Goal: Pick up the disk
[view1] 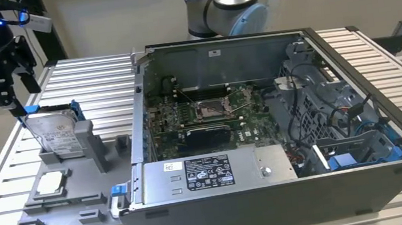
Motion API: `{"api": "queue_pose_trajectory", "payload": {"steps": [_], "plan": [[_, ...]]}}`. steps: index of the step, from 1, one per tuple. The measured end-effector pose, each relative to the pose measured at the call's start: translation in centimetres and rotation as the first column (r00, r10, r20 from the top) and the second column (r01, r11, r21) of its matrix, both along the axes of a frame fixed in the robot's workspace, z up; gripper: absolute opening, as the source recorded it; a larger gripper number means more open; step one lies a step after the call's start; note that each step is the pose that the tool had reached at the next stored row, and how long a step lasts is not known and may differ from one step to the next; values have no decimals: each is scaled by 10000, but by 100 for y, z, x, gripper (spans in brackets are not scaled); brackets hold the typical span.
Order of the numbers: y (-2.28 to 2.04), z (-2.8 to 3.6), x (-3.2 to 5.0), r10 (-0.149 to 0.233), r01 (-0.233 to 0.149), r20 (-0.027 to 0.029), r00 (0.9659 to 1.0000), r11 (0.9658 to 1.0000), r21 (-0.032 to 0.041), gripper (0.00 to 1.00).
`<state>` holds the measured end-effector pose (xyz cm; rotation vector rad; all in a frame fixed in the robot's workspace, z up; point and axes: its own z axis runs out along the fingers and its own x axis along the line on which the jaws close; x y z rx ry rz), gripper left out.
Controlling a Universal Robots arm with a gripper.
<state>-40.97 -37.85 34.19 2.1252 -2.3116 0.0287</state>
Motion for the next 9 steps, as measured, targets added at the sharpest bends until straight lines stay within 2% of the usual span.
{"api": "queue_pose_trajectory", "payload": {"steps": [5,9], "plan": [[19,-87,-36,225,-225,160,9996,9997,-2,100],[38,-160,-58,412,-412,252,9988,9992,-5,100]]}}
